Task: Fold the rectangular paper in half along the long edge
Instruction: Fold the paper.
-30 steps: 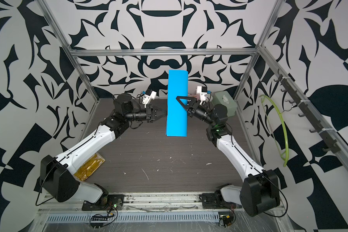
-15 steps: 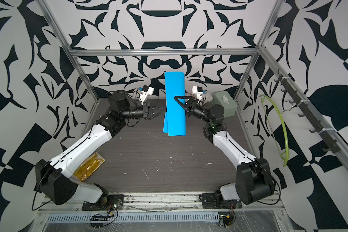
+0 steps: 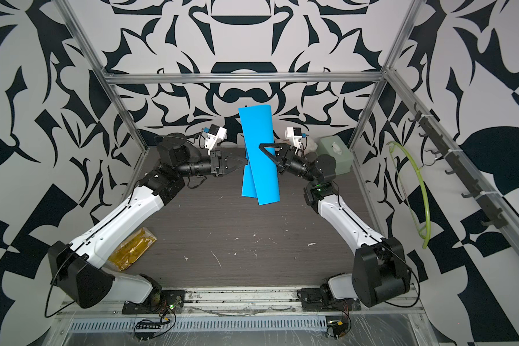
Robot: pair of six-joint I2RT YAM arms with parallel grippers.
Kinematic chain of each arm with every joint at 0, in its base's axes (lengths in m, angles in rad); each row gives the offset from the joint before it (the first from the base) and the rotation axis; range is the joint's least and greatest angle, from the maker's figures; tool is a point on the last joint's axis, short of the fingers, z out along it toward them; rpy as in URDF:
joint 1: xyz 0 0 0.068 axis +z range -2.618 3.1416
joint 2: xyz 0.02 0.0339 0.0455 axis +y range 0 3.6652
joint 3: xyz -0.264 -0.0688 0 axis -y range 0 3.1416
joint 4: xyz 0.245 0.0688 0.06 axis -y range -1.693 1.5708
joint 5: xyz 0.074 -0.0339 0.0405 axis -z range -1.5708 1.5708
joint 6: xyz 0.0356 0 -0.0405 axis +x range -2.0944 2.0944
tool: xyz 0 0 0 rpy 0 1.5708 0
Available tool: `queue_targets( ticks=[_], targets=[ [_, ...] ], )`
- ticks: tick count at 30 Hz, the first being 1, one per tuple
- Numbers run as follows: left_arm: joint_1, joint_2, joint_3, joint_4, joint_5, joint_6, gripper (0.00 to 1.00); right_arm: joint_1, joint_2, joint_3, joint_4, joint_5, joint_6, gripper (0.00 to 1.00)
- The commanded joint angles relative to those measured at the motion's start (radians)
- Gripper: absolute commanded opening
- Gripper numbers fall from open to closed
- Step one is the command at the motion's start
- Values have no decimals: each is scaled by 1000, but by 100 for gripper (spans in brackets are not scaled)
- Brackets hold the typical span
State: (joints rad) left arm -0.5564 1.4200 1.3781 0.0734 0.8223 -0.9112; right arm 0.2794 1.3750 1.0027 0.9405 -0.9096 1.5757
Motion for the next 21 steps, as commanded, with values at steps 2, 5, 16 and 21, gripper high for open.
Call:
queue_targets(
  ticks=[2,5,16,21],
  targets=[
    [3,-4,7,9,-3,12,0,6,-10,16,142,34,48,50],
    [2,-3,6,14,-4,12,0,6,12,11,203,44,89,50],
    [9,14,22,34,-14,14,0,19,37,22,233,3,124,51],
    [9,25,40,39,-9,11,0,34,43,38,230,-42,126,52]
  ],
)
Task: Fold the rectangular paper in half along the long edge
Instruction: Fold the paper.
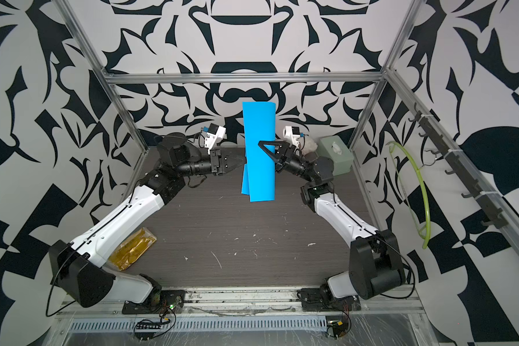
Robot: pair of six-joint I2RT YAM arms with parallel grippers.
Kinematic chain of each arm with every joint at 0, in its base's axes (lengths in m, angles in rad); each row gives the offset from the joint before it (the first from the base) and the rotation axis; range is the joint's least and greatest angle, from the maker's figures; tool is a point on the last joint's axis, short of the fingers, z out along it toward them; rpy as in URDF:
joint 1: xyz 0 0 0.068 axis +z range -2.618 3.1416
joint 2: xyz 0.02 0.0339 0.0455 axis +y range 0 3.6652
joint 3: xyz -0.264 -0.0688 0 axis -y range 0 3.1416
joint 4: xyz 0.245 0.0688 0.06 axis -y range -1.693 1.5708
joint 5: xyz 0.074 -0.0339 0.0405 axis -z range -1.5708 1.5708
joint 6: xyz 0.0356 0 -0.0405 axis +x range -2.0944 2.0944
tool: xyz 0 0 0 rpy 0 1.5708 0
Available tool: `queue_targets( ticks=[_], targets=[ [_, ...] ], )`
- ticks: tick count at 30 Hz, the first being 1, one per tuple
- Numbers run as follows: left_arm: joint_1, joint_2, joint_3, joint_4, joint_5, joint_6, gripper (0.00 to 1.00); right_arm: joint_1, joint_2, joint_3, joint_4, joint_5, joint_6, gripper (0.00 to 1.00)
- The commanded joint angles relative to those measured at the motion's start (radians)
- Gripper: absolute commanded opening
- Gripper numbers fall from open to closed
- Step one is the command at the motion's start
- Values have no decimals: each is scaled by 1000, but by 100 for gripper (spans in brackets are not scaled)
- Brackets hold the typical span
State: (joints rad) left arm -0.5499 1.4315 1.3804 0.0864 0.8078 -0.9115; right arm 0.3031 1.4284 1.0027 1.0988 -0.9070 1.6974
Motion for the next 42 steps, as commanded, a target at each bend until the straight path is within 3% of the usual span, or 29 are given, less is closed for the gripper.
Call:
queue_targets(
  ticks=[1,8,25,38,42],
  targets=[
    [3,14,41,26,6,10,0,13,-9,42,81,-58,11,53],
    [2,17,43,27,9,8,0,15,-11,53,104,-113,31,52],
    [3,39,11,97,31,-55,0,18,41,51,213,-51,68,43],
    [-8,43,-3,84,38,-59,0,18,37,74,212,-50,58,43],
    [-12,34,11,4,15,-5,10,18,38,84,198,-64,50,43]
  ],
)
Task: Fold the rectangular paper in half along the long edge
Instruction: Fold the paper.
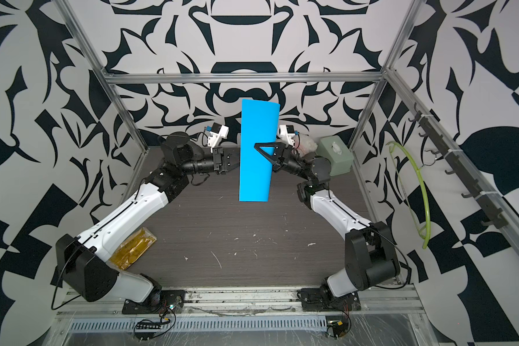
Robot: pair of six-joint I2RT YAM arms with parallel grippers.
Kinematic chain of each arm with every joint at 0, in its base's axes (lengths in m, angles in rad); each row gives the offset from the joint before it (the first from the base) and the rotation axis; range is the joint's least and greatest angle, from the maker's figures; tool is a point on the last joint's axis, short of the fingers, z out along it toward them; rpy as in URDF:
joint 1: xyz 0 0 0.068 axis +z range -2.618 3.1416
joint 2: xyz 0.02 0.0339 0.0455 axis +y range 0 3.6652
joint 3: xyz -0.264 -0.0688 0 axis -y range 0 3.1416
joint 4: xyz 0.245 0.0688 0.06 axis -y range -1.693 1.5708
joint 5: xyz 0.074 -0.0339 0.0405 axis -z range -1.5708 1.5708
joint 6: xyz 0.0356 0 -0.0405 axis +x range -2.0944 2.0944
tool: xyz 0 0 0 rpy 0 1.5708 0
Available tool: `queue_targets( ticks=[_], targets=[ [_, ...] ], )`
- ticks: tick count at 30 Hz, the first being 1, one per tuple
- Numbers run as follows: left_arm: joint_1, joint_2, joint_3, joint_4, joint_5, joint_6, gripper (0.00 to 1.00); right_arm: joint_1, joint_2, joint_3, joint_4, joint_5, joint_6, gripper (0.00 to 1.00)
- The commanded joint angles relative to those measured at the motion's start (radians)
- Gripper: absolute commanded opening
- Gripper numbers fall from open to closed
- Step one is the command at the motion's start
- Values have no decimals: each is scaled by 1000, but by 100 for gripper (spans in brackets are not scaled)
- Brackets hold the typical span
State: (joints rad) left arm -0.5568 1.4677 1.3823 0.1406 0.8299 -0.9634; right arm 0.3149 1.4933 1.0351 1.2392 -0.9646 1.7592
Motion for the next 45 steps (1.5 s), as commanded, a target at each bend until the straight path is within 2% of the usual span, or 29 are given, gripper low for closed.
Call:
queue_targets(
  ticks=[1,5,15,20,27,30,33,36,45],
  targets=[
    [-5,-6,10,-66,-15,57,14,6,-26,54,50,-13,-15,43],
    [-6,-25,24,-122,-38,94,21,6,-34,56,5,-50,-42,43],
    [-4,-54,50,-182,-74,137,24,3,-53,52,-40,-92,-74,42],
    [-2,-87,89,-278,-129,211,27,2,-78,55,-101,-114,-118,42],
    [21,-112,130,-375,-180,280,29,3,-89,51,-94,-139,-106,42],
    [41,-126,132,-397,-189,295,28,3,-100,56,-98,-157,-105,42],
    [57,-143,136,-395,-192,295,15,3,-105,56,-114,-167,-117,43],
    [59,-144,153,-392,-185,290,13,3,-103,54,-111,-177,-115,43],
    [58,-129,167,-321,-122,221,31,3,-96,49,-77,-184,-93,43]
  ],
)
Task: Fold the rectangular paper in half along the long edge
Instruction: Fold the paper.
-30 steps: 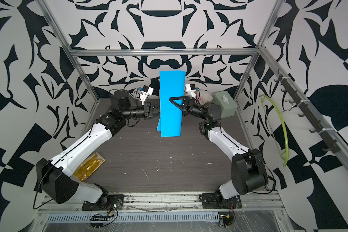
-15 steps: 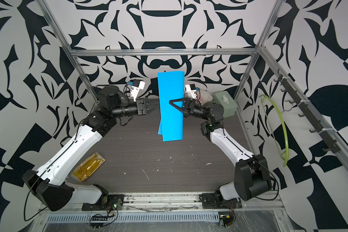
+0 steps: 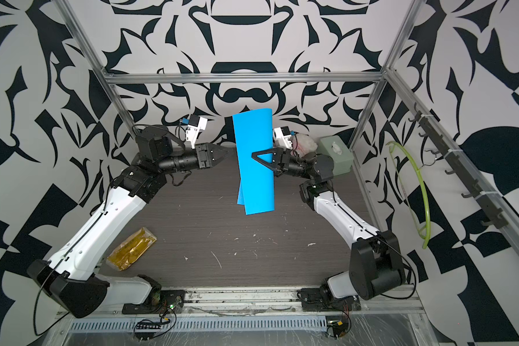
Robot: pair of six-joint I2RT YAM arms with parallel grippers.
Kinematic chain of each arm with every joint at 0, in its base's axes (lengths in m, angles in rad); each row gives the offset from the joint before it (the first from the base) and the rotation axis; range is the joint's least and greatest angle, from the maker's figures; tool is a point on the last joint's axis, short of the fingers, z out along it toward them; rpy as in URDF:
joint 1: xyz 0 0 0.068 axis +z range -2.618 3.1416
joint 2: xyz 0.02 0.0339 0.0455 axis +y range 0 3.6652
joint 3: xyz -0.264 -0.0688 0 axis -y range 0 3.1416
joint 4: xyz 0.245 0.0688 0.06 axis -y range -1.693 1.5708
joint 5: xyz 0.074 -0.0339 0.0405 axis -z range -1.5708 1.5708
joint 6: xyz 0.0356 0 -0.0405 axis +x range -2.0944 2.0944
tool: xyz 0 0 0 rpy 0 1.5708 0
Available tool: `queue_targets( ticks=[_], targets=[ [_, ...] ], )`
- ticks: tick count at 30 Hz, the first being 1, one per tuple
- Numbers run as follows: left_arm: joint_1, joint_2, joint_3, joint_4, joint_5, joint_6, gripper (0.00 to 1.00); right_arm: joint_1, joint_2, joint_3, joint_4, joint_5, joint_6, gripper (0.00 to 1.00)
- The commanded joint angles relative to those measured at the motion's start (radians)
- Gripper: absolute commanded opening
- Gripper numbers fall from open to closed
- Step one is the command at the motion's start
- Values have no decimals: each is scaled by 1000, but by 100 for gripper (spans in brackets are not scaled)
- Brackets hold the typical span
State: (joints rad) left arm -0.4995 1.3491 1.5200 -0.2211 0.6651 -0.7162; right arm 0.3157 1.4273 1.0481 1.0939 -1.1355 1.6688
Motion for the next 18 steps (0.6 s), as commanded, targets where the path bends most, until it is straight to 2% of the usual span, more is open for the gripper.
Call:
queue_targets(
  ticks=[1,18],
  targets=[
    [2,-8,29,55,53,-37,32,2,-31,34,71,-13,-1,43],
    [-1,42,11,174,115,-132,33,2,-14,35,87,-2,2,43]
  ],
)
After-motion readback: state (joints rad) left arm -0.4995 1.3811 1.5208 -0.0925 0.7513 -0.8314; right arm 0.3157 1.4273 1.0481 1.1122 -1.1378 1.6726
